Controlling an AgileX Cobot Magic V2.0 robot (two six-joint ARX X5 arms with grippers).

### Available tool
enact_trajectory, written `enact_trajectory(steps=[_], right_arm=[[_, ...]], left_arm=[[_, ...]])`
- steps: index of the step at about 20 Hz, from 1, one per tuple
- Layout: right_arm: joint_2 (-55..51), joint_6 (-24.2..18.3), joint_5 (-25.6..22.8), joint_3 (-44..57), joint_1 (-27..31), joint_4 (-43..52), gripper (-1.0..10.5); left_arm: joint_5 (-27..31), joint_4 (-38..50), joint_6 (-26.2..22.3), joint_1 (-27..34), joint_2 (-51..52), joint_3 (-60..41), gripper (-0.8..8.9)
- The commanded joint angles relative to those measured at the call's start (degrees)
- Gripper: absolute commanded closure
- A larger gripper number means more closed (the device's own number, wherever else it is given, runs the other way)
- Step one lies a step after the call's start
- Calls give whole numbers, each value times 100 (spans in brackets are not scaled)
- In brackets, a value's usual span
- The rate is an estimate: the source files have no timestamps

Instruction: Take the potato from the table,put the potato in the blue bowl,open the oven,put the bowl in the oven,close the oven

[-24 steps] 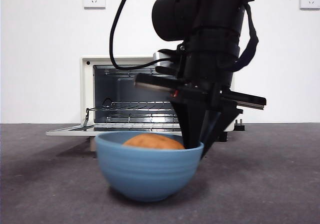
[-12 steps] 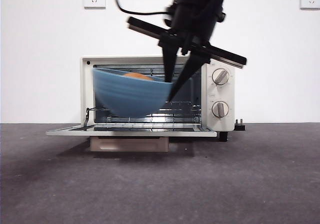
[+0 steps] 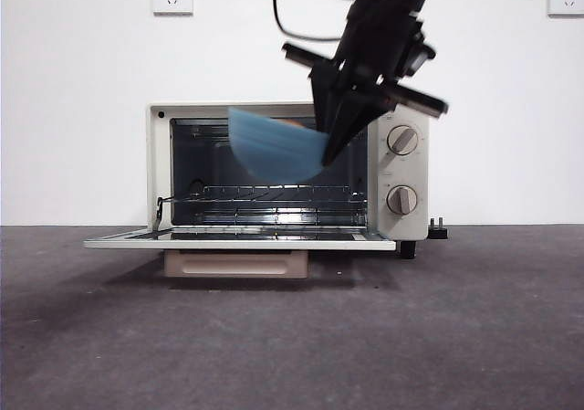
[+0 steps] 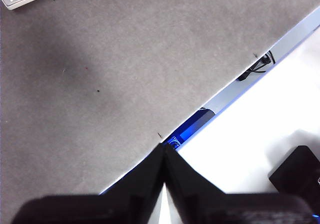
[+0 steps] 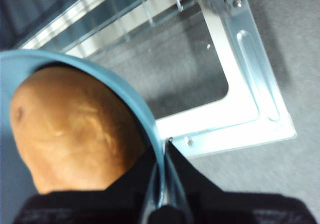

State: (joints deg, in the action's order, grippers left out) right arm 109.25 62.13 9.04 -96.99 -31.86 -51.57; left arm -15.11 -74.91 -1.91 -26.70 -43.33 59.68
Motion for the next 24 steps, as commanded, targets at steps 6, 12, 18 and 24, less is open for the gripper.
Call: enact_trajectory(steps=[6, 12, 18, 24], right_arm=[[1095, 612, -201, -1711, 61, -890, 959], [1104, 1126, -680, -1801, 192, -1086, 959], [1139, 1335, -968, -1801, 236, -1027, 959], [1200, 1478, -931, -1801, 332, -817, 959]], left_arm=[[17, 42, -2, -2, 9, 7, 819], [15, 39, -4, -2, 7, 7, 819], [15, 59, -2, -2, -7, 7, 819], [15, 24, -7, -2, -7, 9, 819]])
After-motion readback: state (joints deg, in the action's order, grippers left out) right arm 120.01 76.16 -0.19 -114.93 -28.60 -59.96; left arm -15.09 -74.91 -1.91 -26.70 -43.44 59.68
